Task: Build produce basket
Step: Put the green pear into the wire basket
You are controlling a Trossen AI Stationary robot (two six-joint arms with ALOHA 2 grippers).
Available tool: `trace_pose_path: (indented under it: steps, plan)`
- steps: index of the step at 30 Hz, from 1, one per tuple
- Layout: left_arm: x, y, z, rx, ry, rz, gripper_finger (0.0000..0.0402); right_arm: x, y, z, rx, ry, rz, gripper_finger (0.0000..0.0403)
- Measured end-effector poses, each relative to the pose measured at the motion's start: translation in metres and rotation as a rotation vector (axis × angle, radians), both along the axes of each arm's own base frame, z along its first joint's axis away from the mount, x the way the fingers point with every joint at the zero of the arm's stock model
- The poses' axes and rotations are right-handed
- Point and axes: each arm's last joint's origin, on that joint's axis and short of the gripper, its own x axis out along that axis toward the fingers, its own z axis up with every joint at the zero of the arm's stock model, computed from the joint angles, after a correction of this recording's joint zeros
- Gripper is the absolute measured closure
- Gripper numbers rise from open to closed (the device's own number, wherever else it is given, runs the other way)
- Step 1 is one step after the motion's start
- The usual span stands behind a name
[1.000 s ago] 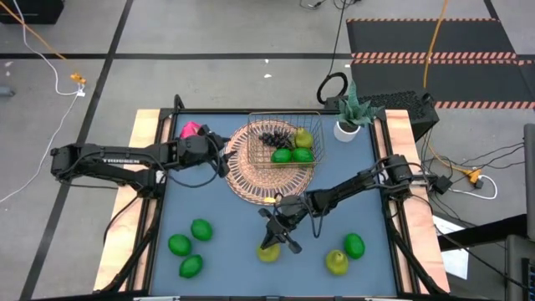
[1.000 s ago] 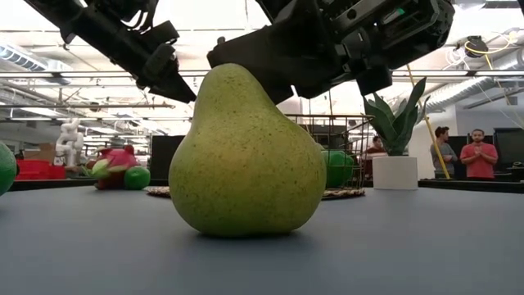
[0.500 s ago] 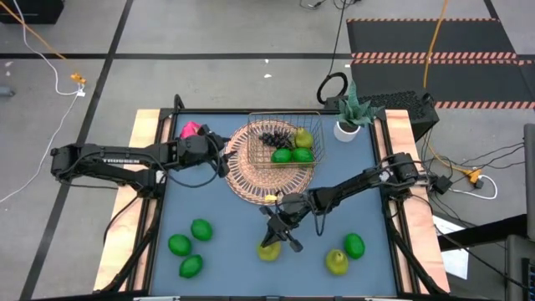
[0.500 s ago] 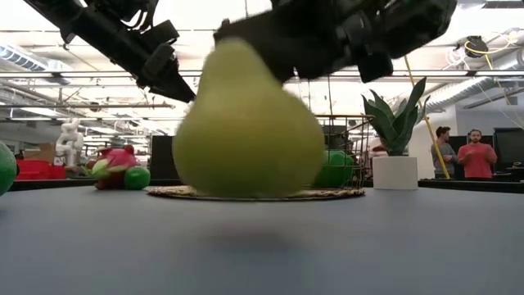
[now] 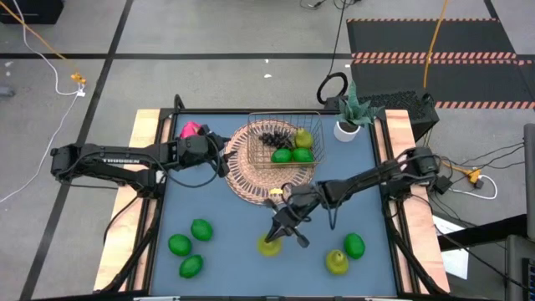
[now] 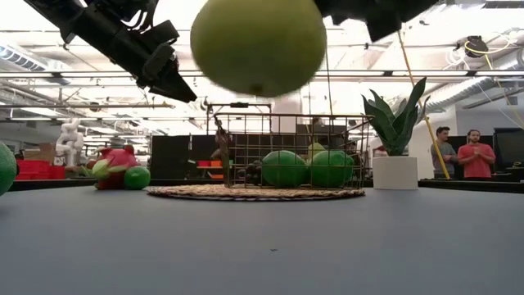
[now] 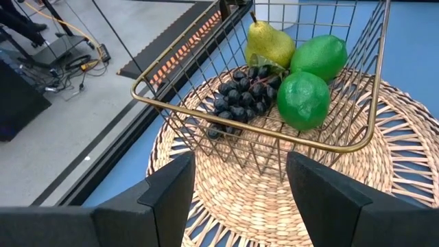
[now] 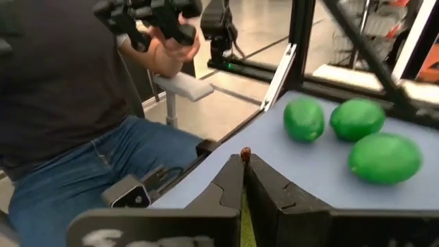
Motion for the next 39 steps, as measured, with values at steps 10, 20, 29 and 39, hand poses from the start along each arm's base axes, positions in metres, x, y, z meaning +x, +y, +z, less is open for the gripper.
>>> trace_pose_path:
  steps: [10,20,29,39]
  plan:
    - [0.0,0.0,0.0,0.003,0.001,-0.002,0.017,-0.016,-0.036,0.043,-0.1,-0.094,-0.219,0.0403]
    - [0.0,0.0,0.0,0.008,0.003,-0.004,0.017,-0.034,-0.087,0.102,-0.055,-0.244,-0.539,0.0403]
    - [0.0,0.0,0.001,0.026,0.001,-0.013,0.017,-0.049,-0.115,0.201,-0.211,-0.172,-0.698,0.0403]
    - [0.001,0.0,0.002,0.026,-0.013,-0.012,0.017,-0.024,-0.179,0.17,-0.31,-0.014,-0.965,0.0403]
